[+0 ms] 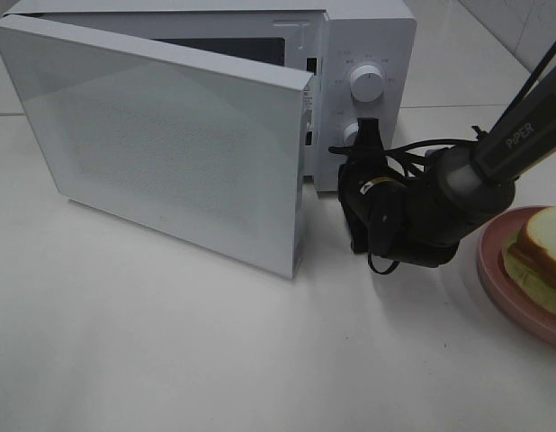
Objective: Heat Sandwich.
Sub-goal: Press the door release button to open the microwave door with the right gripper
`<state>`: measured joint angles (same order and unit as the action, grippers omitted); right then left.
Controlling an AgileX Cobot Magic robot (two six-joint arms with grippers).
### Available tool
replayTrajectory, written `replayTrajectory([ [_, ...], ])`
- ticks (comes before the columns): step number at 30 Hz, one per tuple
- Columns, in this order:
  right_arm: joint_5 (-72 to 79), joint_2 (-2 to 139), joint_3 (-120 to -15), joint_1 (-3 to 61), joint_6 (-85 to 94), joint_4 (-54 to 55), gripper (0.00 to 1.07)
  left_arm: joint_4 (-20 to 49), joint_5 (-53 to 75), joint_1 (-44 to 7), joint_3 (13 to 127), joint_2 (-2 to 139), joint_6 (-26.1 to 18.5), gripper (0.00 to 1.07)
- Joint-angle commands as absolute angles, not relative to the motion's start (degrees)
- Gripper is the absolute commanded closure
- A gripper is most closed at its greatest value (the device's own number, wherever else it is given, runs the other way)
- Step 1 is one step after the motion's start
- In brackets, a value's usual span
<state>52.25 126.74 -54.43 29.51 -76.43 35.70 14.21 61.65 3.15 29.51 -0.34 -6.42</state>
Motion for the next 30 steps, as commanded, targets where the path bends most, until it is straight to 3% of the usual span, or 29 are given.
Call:
replayTrajectory([
  [1, 66.6, 127.3, -61.1, 26.8, -75.8, 31.6, 1.07, 14.2, 61.4, 3.3, 29.5, -1.2, -6.5, 0.09],
  [15, 56.3, 124.6, -61.0, 27.0, -74.4, 31.7, 1.07, 14.2, 61.4, 3.3, 29.5, -1.2, -6.5, 0.09],
  [30, 47.7, 119.3, -50.9, 29.4, -74.9, 32.8, 1.07, 14.2, 61.4, 3.3, 29.5, -1.2, -6.5, 0.09],
])
